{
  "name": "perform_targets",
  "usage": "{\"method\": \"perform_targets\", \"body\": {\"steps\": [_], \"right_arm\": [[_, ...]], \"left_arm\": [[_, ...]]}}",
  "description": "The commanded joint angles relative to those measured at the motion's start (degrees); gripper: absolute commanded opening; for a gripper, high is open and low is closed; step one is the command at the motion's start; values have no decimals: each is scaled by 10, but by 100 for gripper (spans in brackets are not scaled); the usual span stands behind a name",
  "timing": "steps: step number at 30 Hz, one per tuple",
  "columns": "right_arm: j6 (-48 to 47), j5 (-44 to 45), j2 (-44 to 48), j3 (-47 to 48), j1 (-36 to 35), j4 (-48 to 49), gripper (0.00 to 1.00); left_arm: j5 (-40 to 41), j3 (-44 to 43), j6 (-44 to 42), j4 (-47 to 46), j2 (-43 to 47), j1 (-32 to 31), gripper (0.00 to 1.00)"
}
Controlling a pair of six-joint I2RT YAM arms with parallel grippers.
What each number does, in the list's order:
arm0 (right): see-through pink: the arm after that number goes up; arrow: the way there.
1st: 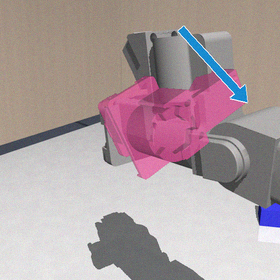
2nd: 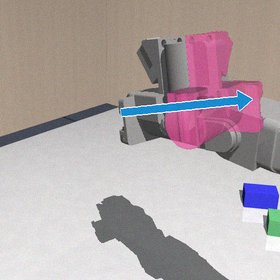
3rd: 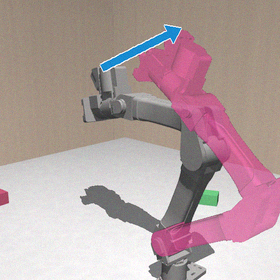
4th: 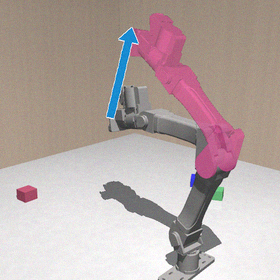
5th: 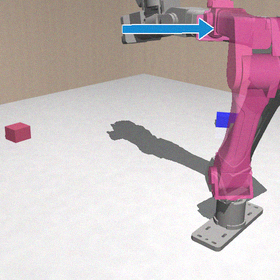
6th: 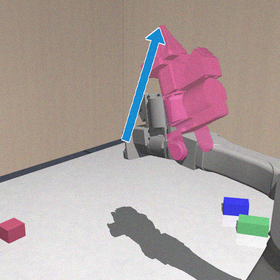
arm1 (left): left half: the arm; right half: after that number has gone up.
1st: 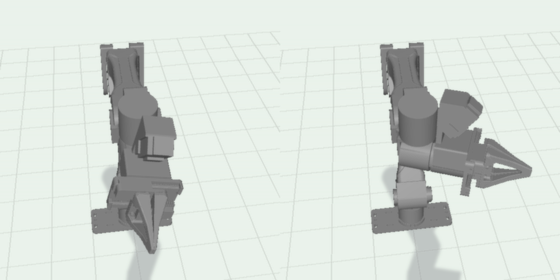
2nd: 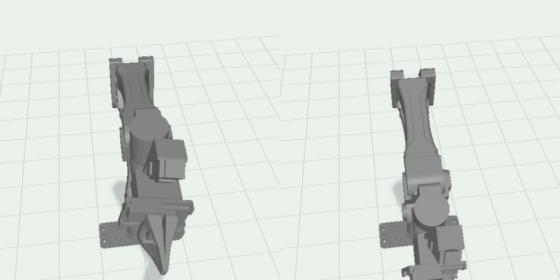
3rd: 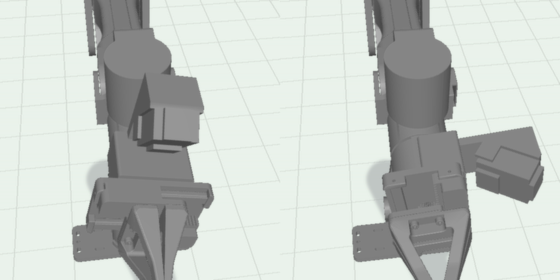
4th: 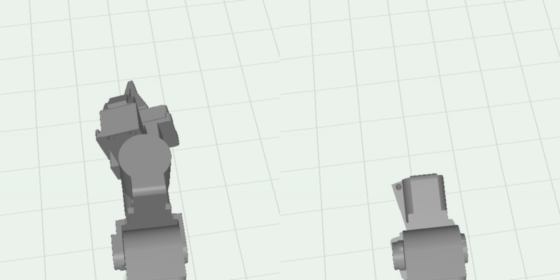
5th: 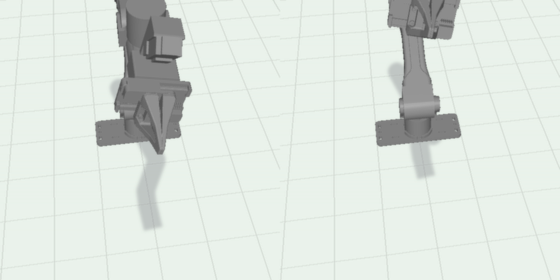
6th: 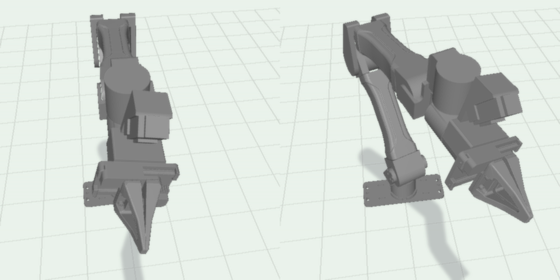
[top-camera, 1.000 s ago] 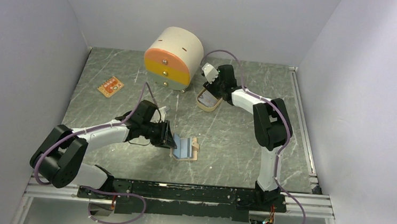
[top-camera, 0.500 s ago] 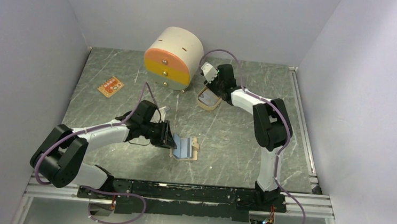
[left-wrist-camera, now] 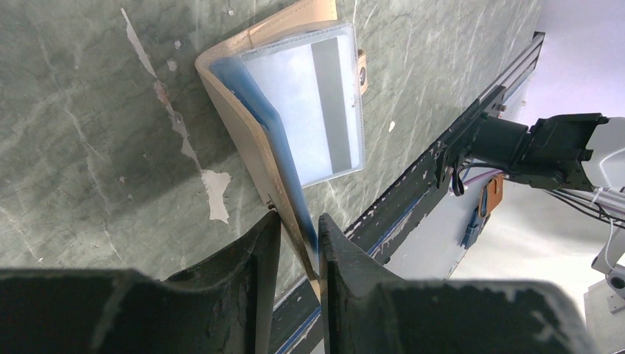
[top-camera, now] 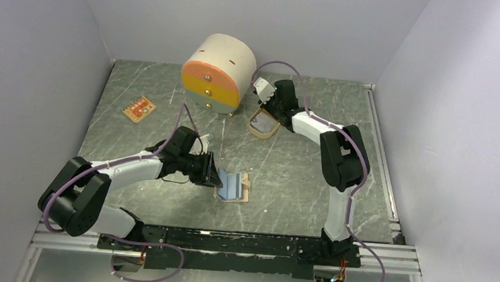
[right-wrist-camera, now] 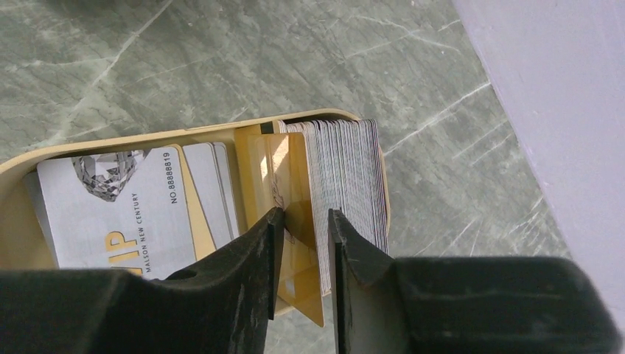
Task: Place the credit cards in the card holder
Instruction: Pick up the credit card from the storage box.
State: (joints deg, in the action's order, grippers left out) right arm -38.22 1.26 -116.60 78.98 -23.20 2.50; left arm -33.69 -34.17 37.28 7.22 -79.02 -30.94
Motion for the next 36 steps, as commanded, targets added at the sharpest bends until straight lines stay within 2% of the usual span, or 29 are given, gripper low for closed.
{"method": "perform_targets", "body": {"steps": [1,9,13,18,21,31,36], "right_arm": [[-9,7,25,8,7,8,30],[-5,-22,31,13,8,-13,22],[-5,-18,33,8,8,-10,11],[-3,-32,41,6,8,-27,7],[-2,-39,62,0,8,-29,0],[54,-89,104,-10,5,-77,0],[167,-104,155,-32,2,-82,0]], "left_arm": [[-12,8,-2,-13,5,1,31],[-18,7,3,-21,1,1,31],[-17,5,-1,-19,-5,1,31],[-7,2,-2,-9,-5,1,31],[-4,0,-3,-3,0,1,31],[15,-3,5,14,14,1,33],[50,-5,8,40,23,1,35]]}}
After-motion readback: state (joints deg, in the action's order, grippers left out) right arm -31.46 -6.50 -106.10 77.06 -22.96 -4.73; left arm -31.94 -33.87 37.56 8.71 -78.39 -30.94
